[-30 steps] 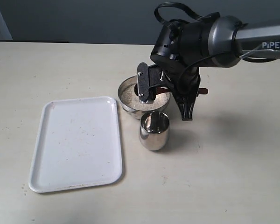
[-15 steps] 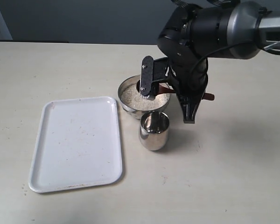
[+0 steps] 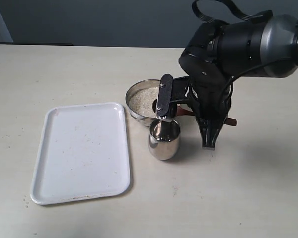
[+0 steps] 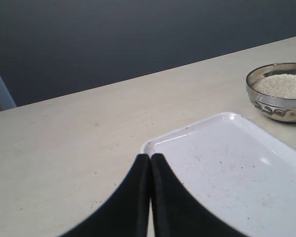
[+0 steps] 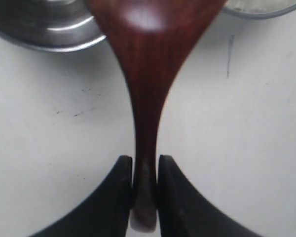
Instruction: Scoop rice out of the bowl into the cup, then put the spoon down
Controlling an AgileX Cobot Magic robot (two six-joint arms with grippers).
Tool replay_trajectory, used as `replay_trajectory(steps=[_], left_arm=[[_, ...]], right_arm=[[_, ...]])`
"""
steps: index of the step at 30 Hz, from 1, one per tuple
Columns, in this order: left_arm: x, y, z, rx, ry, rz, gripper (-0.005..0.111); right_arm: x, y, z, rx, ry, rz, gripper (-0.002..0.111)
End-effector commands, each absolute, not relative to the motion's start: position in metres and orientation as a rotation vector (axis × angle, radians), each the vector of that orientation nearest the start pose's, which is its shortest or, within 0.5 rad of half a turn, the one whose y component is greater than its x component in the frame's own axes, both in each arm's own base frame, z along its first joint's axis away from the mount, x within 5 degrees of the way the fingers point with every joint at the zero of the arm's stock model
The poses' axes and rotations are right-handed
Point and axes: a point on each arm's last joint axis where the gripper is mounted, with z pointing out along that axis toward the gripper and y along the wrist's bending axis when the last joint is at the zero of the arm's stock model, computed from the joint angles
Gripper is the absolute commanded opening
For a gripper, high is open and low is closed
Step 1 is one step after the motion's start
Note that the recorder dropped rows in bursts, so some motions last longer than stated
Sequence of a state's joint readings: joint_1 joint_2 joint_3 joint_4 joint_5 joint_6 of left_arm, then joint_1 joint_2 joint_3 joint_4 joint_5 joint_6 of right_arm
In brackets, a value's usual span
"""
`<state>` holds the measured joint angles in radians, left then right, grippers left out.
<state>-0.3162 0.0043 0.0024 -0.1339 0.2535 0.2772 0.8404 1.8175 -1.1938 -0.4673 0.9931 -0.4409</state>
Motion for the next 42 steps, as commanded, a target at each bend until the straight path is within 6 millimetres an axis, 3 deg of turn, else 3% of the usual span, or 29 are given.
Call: replay_trajectory(steps=[1,6,22,29,35,42], left_arm=[[0.052,-0.02,0.192,0.413,1.673,-0.166,0.001],[0.052,-0.02,0.192,0.413,1.673,-0.166,0.001],[0.052,-0.02,0.192,0.413,1.673,-0.166,0.001],[0.052,-0.02,0.192,0.413,1.673,-0.166,0.001],[0.052,-0.02,0.192,0.413,1.673,-0.166,0.001],[0.052,-0.02,0.192,0.413,1.673,-0.166,0.001]], right_arm=[[0.246,0.239,0.197,-2.04,2.039,-0.666,-0.001],[0.235,0.24,0.189,-2.055,2.026,-0.683,-0.001],[0.236,0.233,0.191,-1.962,2.057,-0.778,-0.001],[0.225,0.23,0.178,-2.026,1.983,-0.824,-0.001],[0.222,0.231,0.177,-1.941,1.939,-0.896,-0.001],[0.214,0.23,0.168,-1.969,1.847,-0.953,-0.001]])
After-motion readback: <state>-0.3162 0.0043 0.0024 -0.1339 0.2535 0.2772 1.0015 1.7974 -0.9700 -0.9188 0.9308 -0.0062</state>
